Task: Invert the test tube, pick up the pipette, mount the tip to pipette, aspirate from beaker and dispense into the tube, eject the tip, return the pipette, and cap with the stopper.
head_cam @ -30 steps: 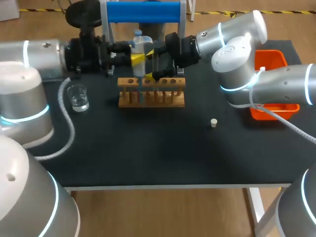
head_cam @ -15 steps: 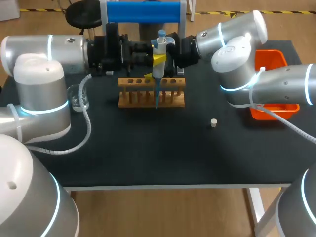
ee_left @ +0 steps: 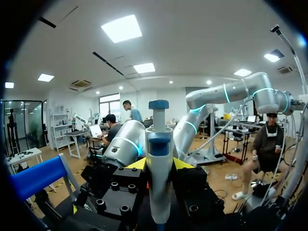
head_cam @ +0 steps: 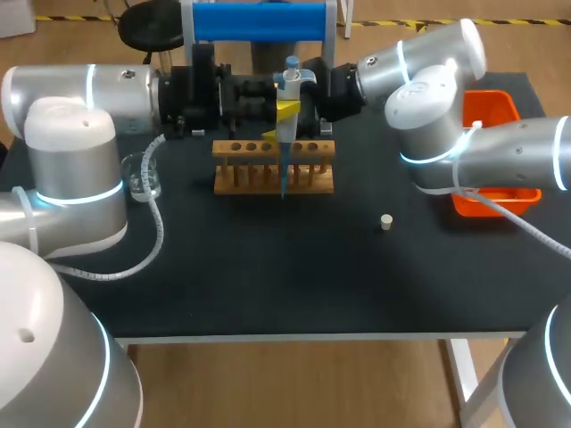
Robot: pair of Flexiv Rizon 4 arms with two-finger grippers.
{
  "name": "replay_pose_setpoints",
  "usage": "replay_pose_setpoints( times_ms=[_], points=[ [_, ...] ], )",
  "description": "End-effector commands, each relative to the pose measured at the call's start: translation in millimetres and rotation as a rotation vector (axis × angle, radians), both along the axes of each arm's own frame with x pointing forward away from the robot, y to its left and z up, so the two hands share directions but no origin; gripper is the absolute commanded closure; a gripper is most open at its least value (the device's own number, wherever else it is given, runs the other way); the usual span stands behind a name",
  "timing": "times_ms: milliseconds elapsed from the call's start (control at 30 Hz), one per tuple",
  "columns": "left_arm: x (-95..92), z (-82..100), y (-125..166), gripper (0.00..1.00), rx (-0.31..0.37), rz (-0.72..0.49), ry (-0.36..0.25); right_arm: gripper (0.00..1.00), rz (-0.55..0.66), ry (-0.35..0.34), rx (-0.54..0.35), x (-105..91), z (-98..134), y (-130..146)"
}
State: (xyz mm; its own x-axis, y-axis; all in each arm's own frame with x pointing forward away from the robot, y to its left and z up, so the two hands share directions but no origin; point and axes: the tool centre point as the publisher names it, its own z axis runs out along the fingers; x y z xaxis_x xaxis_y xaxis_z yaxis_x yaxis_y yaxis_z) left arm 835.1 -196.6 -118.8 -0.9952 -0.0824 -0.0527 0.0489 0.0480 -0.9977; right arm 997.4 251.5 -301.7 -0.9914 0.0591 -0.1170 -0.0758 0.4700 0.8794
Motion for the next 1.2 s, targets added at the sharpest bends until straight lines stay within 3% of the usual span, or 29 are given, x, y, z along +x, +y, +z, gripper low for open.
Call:
replay_pose_setpoints(
  times_ms=[33, 367, 600, 900, 1200],
  points=[
    [0.3, -0.2, -0.5, 1.0, -0.002, 0.0, -0.001, 0.0, 0.001, -0.004, 0.016, -7.7, 6.9, -18.6],
    [0.3, -0.2, -0.5, 1.0, -0.002, 0.0, -0.001, 0.0, -0.016, -0.008, 0.045, -21.1, 24.6, -74.7],
    [0.3, -0.2, -0.5, 1.0, -0.002, 0.0, -0.001, 0.0, 0.013, 0.008, 0.112, -52.7, 48.4, -106.8],
    [0.3, -0.2, -0.5, 1.0, -0.002, 0.0, -0.001, 0.0, 0.064, 0.009, 0.248, -87.5, 78.2, -122.9],
    [0.3, -0.2, -0.5, 1.0, -0.002, 0.0, -0.001, 0.0, 0.115, 0.035, 0.335, -119.7, 96.4, -114.4]
  ],
)
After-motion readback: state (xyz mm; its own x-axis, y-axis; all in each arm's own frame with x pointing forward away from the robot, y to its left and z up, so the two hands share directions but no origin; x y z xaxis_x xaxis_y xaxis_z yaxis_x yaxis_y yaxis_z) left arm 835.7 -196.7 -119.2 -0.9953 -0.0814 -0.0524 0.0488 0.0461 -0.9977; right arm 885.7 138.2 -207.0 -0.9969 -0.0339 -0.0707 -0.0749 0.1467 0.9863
